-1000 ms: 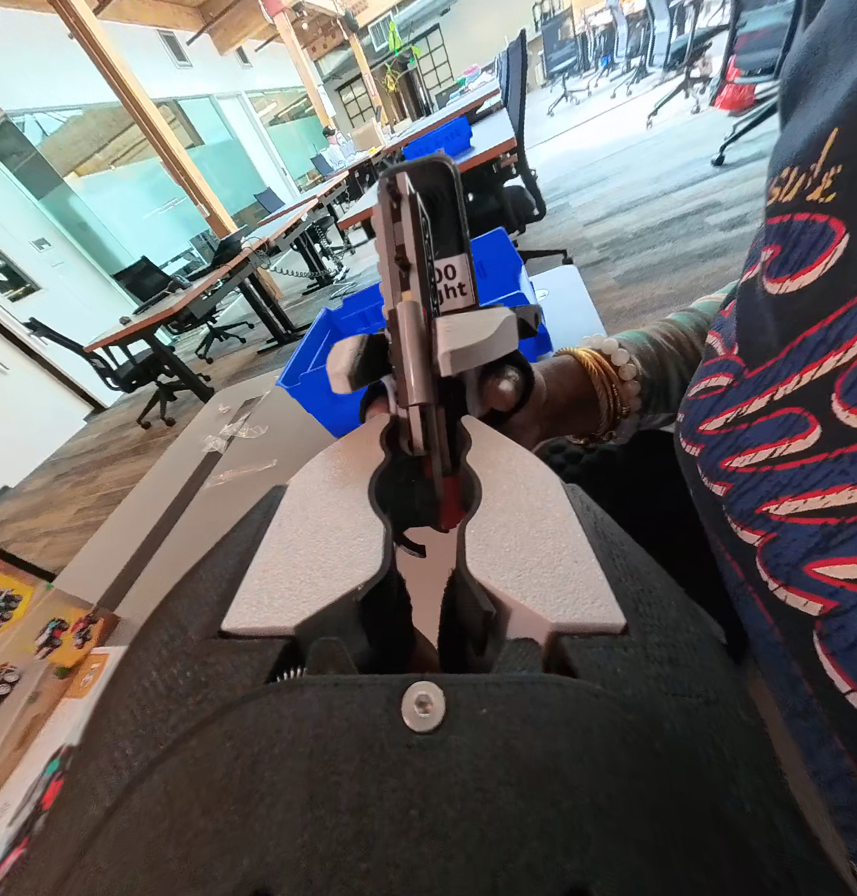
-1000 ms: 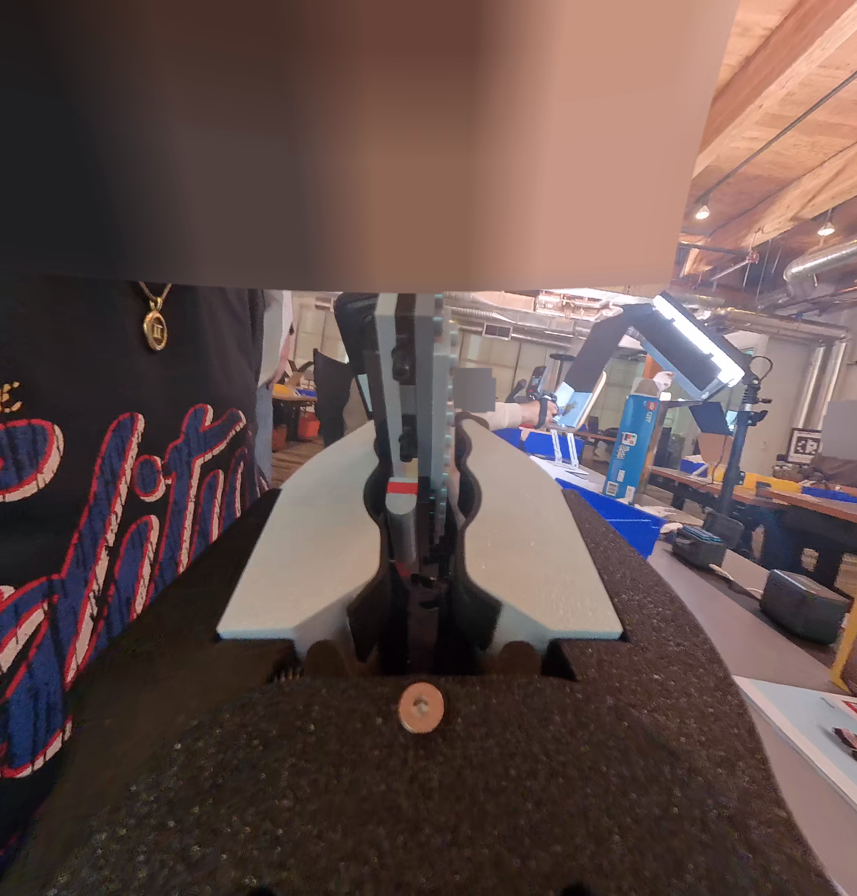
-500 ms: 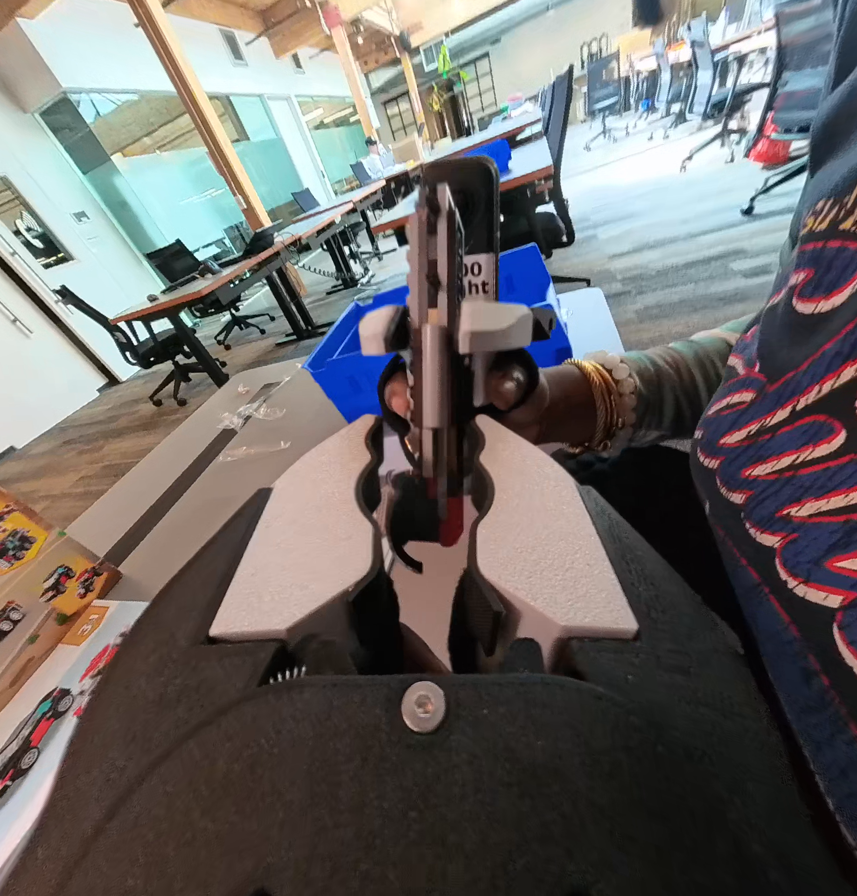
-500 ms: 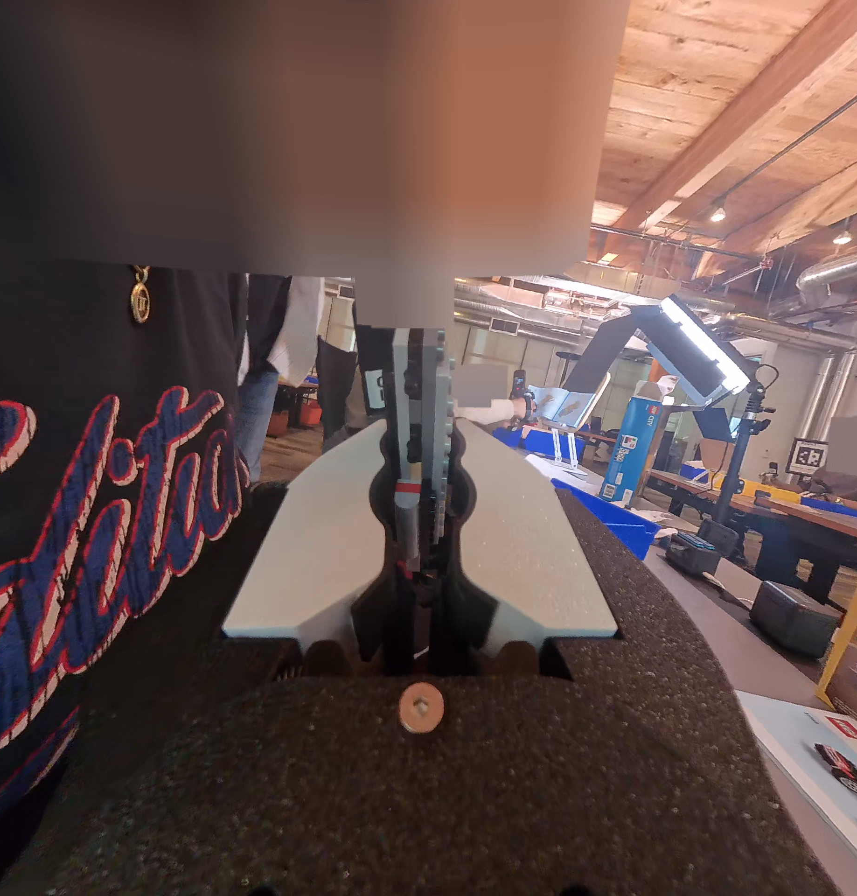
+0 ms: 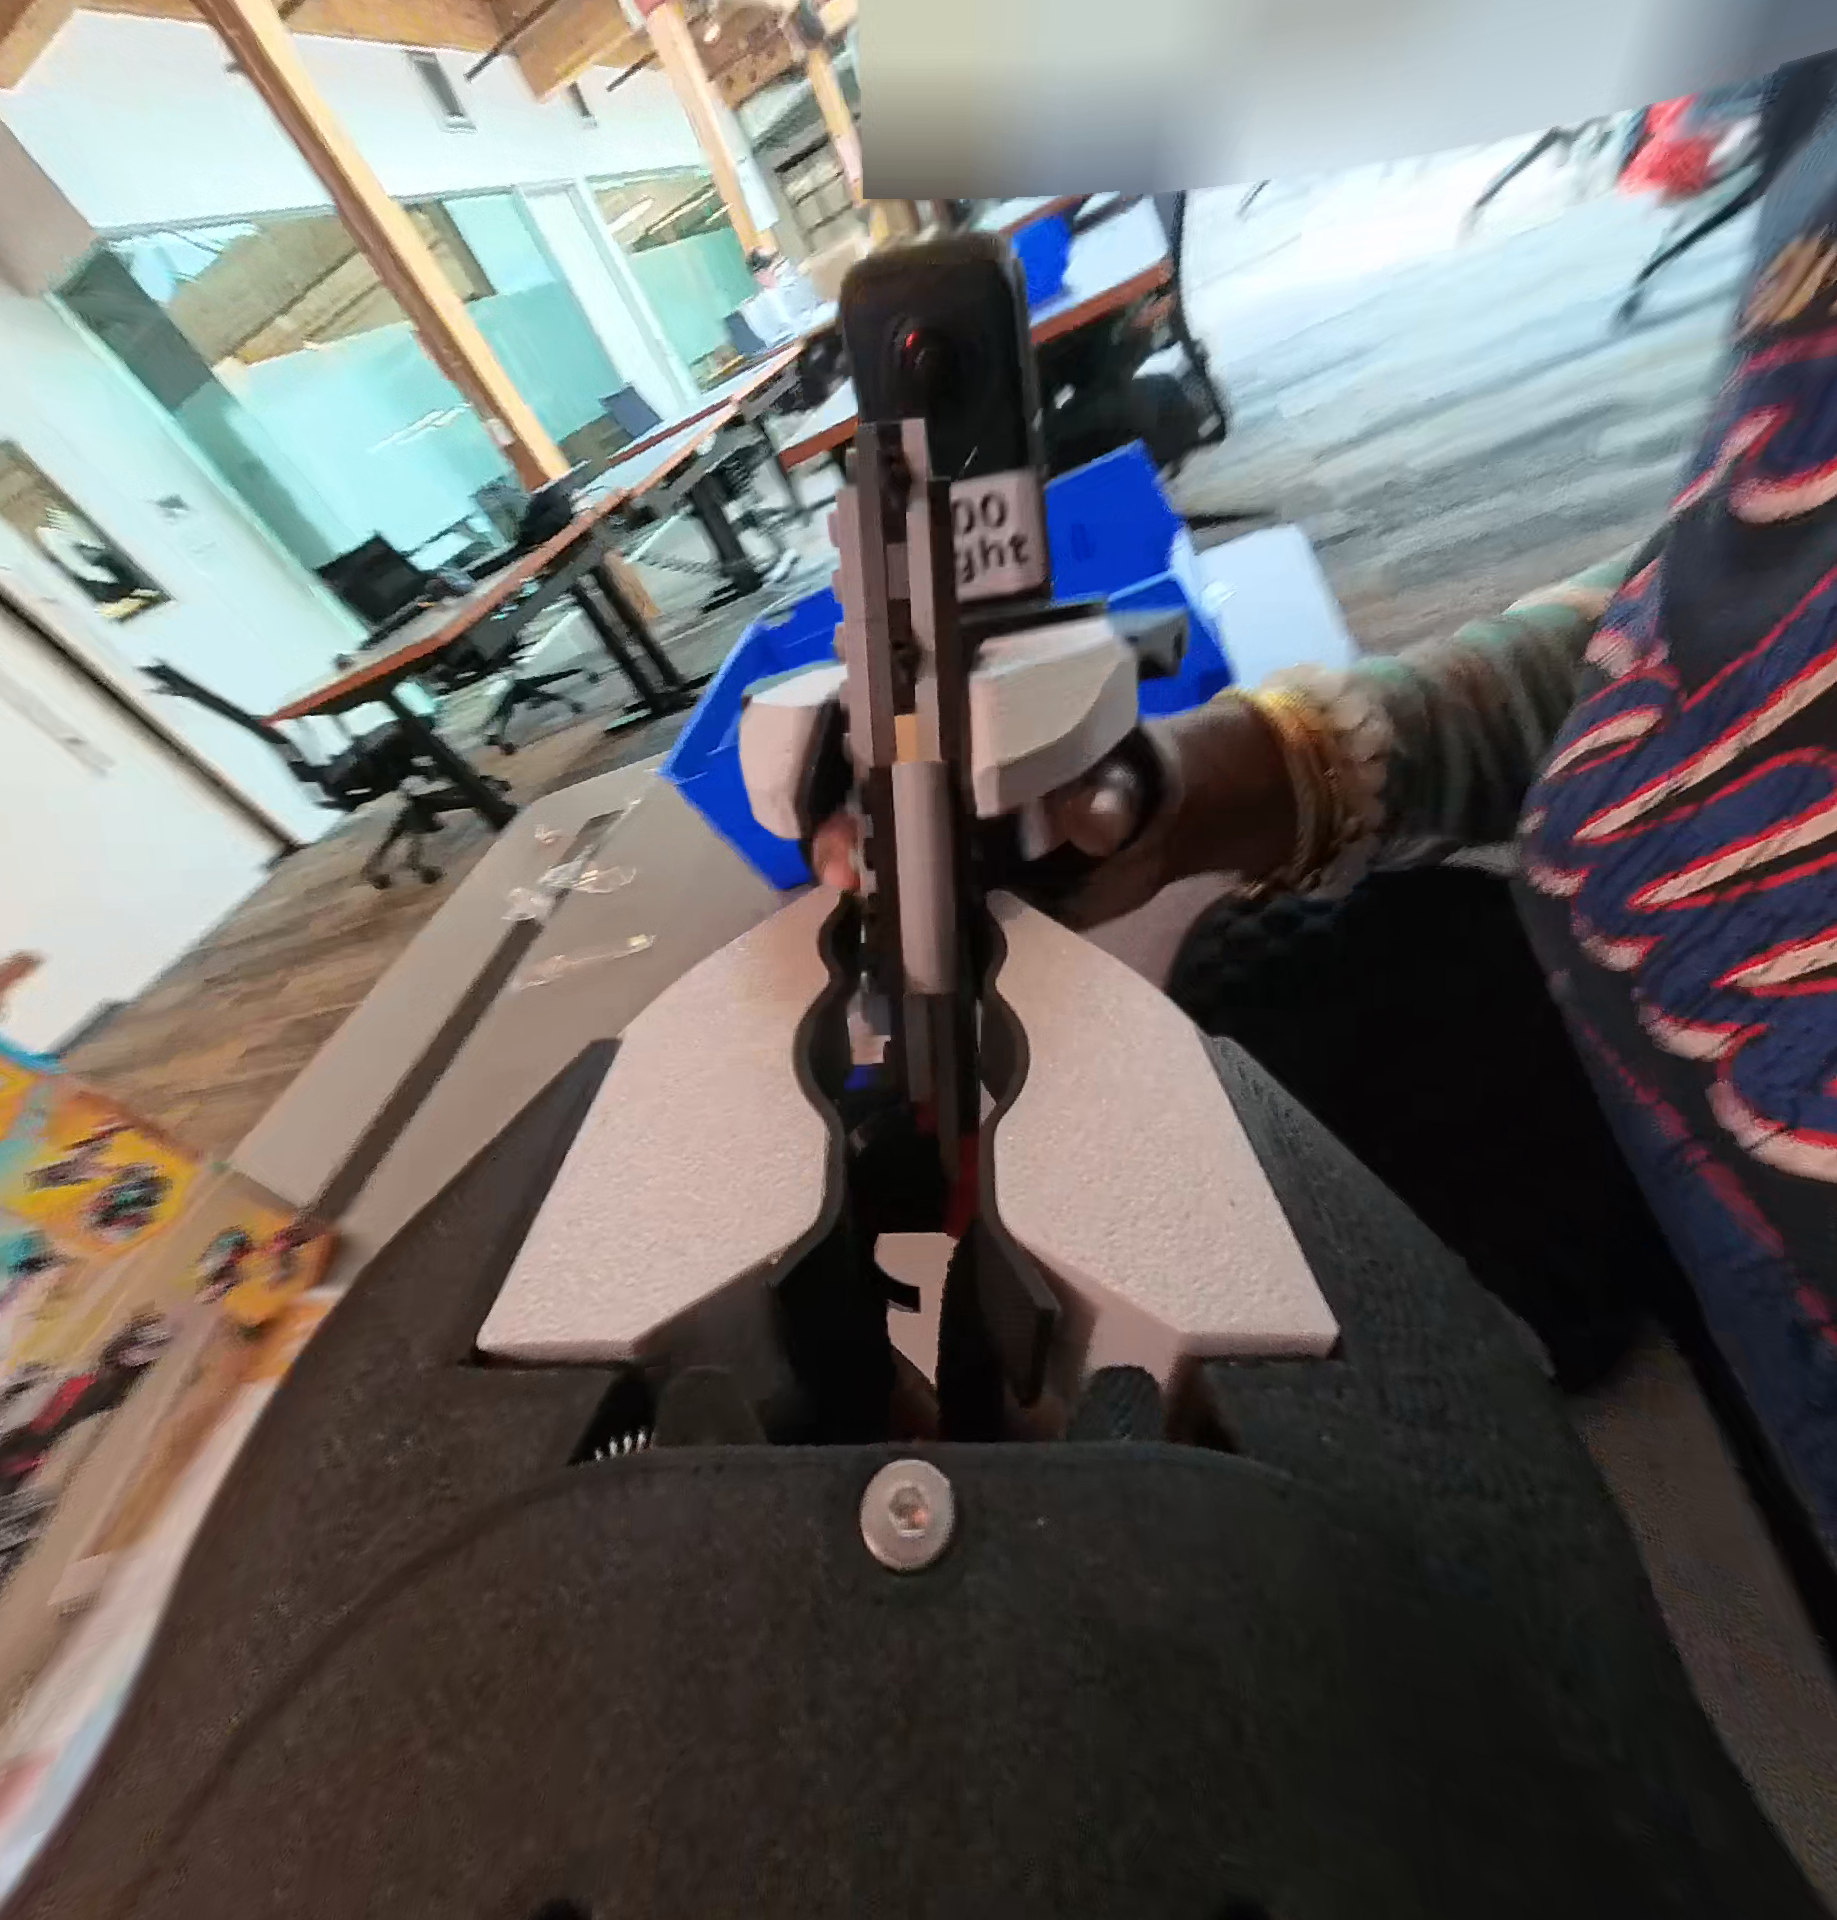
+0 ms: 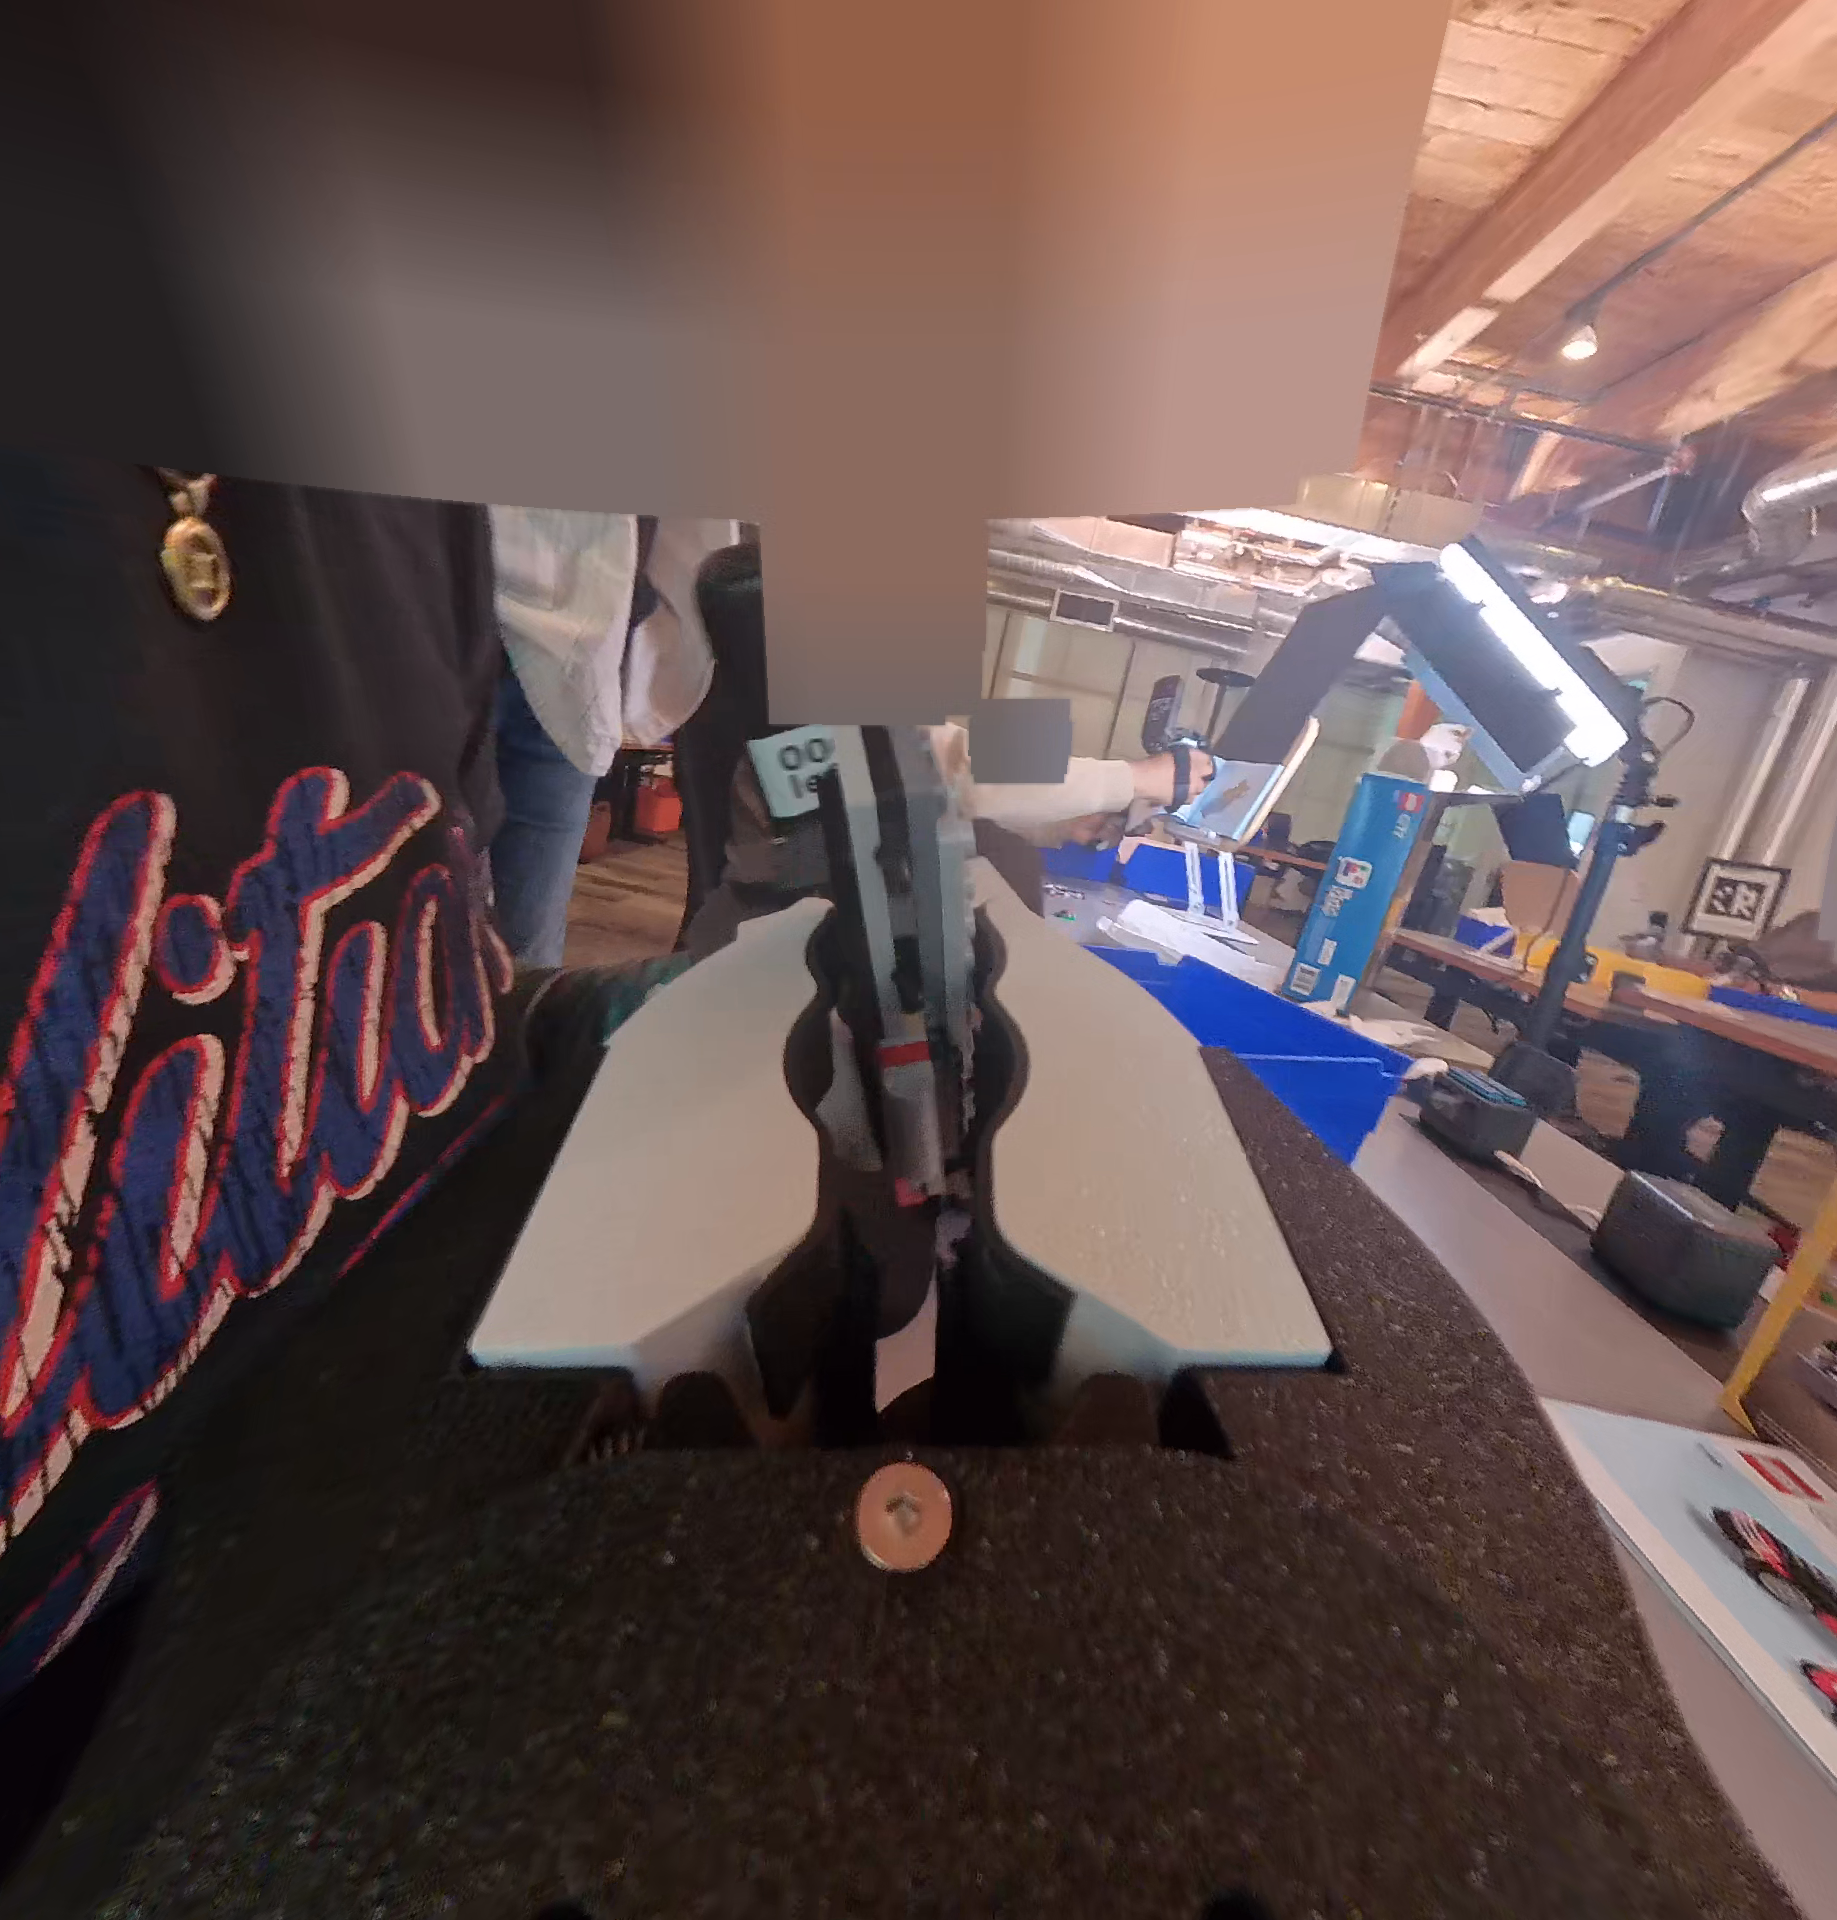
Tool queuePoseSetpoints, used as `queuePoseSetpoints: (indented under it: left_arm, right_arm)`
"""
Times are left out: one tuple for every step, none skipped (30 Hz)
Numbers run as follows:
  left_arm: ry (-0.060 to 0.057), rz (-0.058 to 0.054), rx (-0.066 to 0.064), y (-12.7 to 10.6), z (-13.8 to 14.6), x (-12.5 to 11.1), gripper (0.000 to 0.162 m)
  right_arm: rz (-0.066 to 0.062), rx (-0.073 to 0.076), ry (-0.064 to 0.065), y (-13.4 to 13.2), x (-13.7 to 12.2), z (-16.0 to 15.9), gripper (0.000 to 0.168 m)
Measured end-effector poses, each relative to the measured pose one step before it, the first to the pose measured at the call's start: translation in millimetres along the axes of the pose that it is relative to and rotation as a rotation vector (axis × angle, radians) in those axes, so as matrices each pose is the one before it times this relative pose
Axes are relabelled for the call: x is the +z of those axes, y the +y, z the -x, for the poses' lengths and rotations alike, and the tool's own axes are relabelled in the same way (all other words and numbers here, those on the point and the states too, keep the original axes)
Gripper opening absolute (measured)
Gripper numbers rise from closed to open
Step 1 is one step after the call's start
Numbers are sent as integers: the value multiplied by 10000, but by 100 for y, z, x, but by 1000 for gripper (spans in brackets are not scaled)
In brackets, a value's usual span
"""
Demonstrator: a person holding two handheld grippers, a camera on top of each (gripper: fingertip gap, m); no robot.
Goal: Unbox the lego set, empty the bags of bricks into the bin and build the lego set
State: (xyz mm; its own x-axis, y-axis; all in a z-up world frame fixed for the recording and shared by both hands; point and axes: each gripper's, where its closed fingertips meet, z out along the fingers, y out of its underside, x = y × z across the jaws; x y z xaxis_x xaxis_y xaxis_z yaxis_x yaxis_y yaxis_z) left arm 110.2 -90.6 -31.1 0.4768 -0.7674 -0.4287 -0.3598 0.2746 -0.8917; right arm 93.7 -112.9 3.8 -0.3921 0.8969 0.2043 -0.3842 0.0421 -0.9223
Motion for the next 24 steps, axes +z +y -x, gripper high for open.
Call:
queuePoseSetpoints:
  left_arm:
    - [-523,427,615,508,785,-288,20]
    - [-564,488,717,611,836,-284,20]
    - [-517,485,833,628,699,-241,20]
    - [-452,513,911,684,544,-156,20]
    - [-431,557,965,747,436,-42,20]
    - [-408,525,984,693,314,58,20]
    - [-435,459,948,583,265,167,20]
    - [-465,378,933,445,225,222,20]
    - [-476,327,956,368,162,255,20]
    - [-414,285,941,279,33,251,20]
    - [-345,185,780,152,-53,241,20]
    - [-292,86,522,18,-54,194,20]
    - [-107,5,282,-74,-169,148,20]
    - [-16,-57,64,-153,-172,104,20]
    - [-19,-88,-33,-160,-88,54,19]
    - [-88,-102,-6,-168,62,-2,19]
    - [-157,-74,28,-119,176,-48,19]
    - [-75,-33,35,-80,65,-51,19]
    - [49,-6,7,-45,-118,-7,20]
    - [35,-11,-13,-56,-163,-15,20]
    - [-57,-66,-14,-122,-71,-52,20]
    - [-32,-69,-35,-144,-98,-43,20]
    - [-33,-50,-110,-154,-71,-30,20]
    - [-85,-32,-219,-140,38,-12,20]
  right_arm:
    - [-56,144,168,-214,-275,-516,29]
    - [-19,150,145,-224,-353,-457,33]
    - [140,91,140,-54,-387,-407,34]
    - [334,10,164,203,-380,-355,34]
    - [470,-62,239,422,-370,-393,36]
    - [461,-78,286,449,-319,-410,36]
    - [402,3,321,374,-261,-435,36]
    - [306,111,318,231,-195,-416,37]
    - [209,174,284,86,-140,-364,40]
    - [132,188,293,-5,-74,-354,41]
    - [127,212,383,36,-19,-459,42]
    - [170,157,213,148,85,-190,44]
    - [287,155,193,363,172,-162,44]
    - [411,128,142,583,254,-118,46]
    - [421,36,-34,623,304,111,50]
    - [442,17,-32,705,284,32,50]
    - [423,17,42,687,238,-127,50]
    - [297,-40,2,519,162,-95,49]
    - [76,-76,-74,205,72,69,43]
    - [-77,-62,-84,-40,-23,117,33]
    - [-5,-55,-29,23,-81,20,30]
    - [74,-40,-70,109,-79,87,30]
    - [9,-83,-19,21,-101,80,30]
    - [-91,-97,50,-69,-129,38,30]
